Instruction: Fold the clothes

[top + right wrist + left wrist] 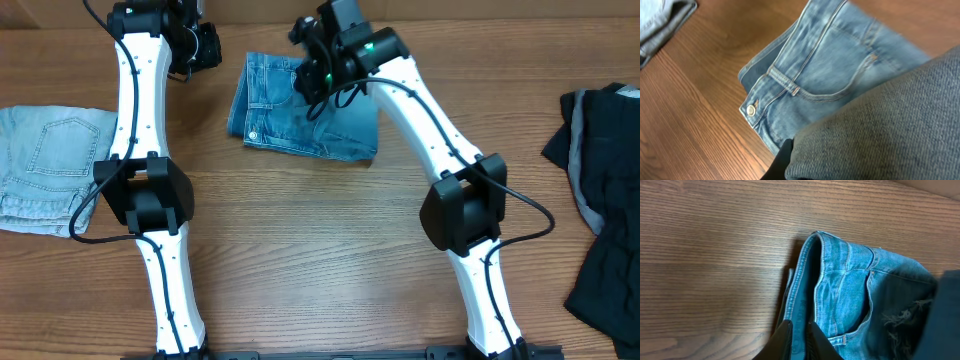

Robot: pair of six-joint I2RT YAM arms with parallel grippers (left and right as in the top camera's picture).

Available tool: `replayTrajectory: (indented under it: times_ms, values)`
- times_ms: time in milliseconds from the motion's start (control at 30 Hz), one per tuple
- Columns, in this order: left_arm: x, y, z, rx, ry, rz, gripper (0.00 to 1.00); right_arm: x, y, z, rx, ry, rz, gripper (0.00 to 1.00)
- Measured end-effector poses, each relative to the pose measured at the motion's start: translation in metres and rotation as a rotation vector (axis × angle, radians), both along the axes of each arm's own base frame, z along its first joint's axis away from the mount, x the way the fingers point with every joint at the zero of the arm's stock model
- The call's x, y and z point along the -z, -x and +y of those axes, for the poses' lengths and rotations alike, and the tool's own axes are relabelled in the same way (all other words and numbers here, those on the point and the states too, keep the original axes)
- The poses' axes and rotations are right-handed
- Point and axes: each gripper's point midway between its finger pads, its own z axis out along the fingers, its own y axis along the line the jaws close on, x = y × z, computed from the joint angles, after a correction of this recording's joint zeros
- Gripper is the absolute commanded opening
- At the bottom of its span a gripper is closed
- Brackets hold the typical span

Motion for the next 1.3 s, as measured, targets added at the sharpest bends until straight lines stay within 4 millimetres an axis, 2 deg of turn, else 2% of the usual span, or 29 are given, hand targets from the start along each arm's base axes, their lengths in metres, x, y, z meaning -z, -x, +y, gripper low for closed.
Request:
replayTrajectory:
  times_ms: [67, 133, 167, 200, 233, 300, 333, 367, 433, 500, 567, 600, 633, 667, 700, 733, 800, 833, 867, 933, 1033, 1100, 1233, 1300]
  values:
    - [0.000, 0.000, 0.001, -0.001, -0.003, 0.000, 0.15, 0.012, 0.006, 0.009, -0.018, 0.010, 0.017, 0.04]
    - [0.000, 0.000, 0.001, 0.001, -0.004, 0.000, 0.15, 0.034, 0.012, 0.023, -0.044, 0.023, 0.042, 0.04]
    - [0.000, 0.000, 0.001, 0.002, -0.004, 0.001, 0.16, 0.044, 0.013, 0.030, -0.055, 0.027, 0.047, 0.10]
    - [0.000, 0.001, 0.001, 0.002, -0.004, 0.002, 0.16, 0.054, 0.014, 0.036, -0.064, 0.027, 0.048, 0.27]
    - [0.000, 0.001, 0.001, 0.002, -0.004, 0.002, 0.16, 0.056, 0.014, 0.040, -0.068, 0.026, 0.045, 0.31]
    - [0.000, 0.001, 0.001, 0.002, -0.004, 0.002, 0.15, 0.053, 0.013, 0.050, -0.084, 0.008, 0.016, 0.31]
    - [0.000, 0.001, 0.001, 0.002, -0.004, 0.002, 0.15, 0.051, 0.015, 0.059, -0.097, -0.002, 0.001, 0.45]
    - [0.001, 0.001, 0.001, 0.002, -0.005, 0.003, 0.15, 0.050, 0.020, 0.067, -0.107, -0.008, -0.002, 0.70]
    - [0.001, 0.003, 0.001, 0.001, -0.004, 0.011, 0.15, 0.049, 0.027, 0.078, -0.121, -0.020, 0.000, 0.87]
    - [0.003, 0.005, 0.000, 0.002, -0.004, 0.025, 0.15, 0.050, 0.040, 0.088, -0.159, -0.024, 0.018, 0.91]
    - [0.003, 0.007, 0.000, 0.002, -0.002, 0.031, 0.14, 0.049, 0.050, 0.086, -0.227, -0.047, 0.044, 0.92]
    - [0.002, 0.007, -0.003, 0.014, 0.014, 0.030, 0.15, 0.048, 0.049, 0.079, -0.229, -0.049, 0.061, 0.92]
    - [0.001, 0.007, -0.008, 0.032, 0.034, 0.024, 0.20, 0.046, 0.047, 0.071, -0.221, -0.051, 0.075, 0.92]
    - [-0.003, 0.006, -0.019, 0.076, 0.077, 0.007, 0.36, 0.035, 0.036, 0.050, -0.183, -0.057, 0.082, 0.92]
    - [-0.005, 0.007, -0.027, 0.101, 0.097, 0.003, 0.45, 0.023, 0.027, 0.033, -0.145, -0.064, 0.082, 0.92]
    - [-0.006, 0.011, -0.039, 0.154, 0.108, -0.001, 0.54, 0.001, 0.016, -0.002, -0.068, -0.060, 0.088, 0.92]
    - [-0.006, 0.021, -0.070, 0.286, 0.109, -0.007, 0.58, -0.037, 0.005, -0.065, 0.069, -0.043, 0.099, 0.92]
    - [-0.006, 0.023, -0.077, 0.315, 0.107, -0.009, 0.59, -0.048, 0.004, -0.085, 0.111, -0.035, 0.104, 0.92]
    - [-0.004, 0.031, -0.090, 0.366, 0.106, 0.007, 0.58, -0.053, 0.006, -0.123, 0.192, 0.005, 0.141, 0.92]
    - [-0.003, 0.035, -0.102, 0.415, 0.105, -0.001, 0.59, -0.044, 0.009, -0.154, 0.258, 0.072, 0.190, 0.92]
    - [0.012, 0.033, -0.101, 0.445, 0.084, 0.000, 0.59, -0.038, 0.008, -0.185, 0.325, 0.123, 0.212, 0.92]
    - [0.027, 0.032, -0.097, 0.441, 0.058, 0.016, 0.59, -0.037, 0.006, -0.196, 0.348, 0.132, 0.217, 0.92]
    - [0.057, 0.038, -0.098, 0.444, 0.041, 0.063, 0.59, -0.036, 0.006, -0.202, 0.360, 0.142, 0.221, 0.92]
    - [0.064, 0.041, -0.103, 0.454, 0.039, 0.075, 0.34, -0.035, 0.008, -0.203, 0.360, 0.146, 0.230, 0.92]
